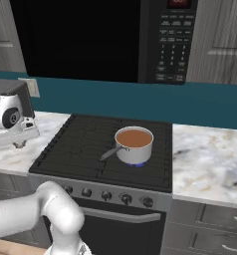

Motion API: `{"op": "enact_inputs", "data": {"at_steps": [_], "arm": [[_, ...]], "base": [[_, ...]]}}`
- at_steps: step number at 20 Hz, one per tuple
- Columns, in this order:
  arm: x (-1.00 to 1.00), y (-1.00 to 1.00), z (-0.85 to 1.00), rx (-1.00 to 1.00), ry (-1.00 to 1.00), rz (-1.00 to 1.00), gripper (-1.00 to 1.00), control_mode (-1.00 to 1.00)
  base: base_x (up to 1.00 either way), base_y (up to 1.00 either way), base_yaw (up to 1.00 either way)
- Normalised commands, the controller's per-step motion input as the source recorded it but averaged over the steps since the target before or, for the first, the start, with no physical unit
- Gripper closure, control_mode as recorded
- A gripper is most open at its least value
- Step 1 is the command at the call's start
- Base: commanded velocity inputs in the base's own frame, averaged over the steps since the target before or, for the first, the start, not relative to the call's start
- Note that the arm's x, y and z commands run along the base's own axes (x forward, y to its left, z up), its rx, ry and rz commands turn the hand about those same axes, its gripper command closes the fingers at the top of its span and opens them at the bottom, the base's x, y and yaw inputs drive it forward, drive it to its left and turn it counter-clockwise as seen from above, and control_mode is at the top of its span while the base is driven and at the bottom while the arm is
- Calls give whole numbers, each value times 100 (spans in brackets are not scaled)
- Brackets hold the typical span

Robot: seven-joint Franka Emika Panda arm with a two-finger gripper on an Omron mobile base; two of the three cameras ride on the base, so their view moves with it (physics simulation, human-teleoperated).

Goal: Pick up the sugar cube(s) and place them in the saucepan with hot chocolate.

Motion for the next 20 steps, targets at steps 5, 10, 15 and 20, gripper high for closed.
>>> {"op": "enact_inputs", "data": {"at_steps": [5, 10, 15, 20], "arm": [[-8, -97, 83, 15, -16, -38, 100, -100], [-5, -99, 89, 12, -11, -40, 100, -100], [-5, -98, 81, 5, -9, -44, 100, -100], [-37, -92, 44, 0, -30, -34, 100, -100]], "base": [[0, 0, 0], [0, 0, 0], [0, 0, 0], [0, 0, 0]]}}
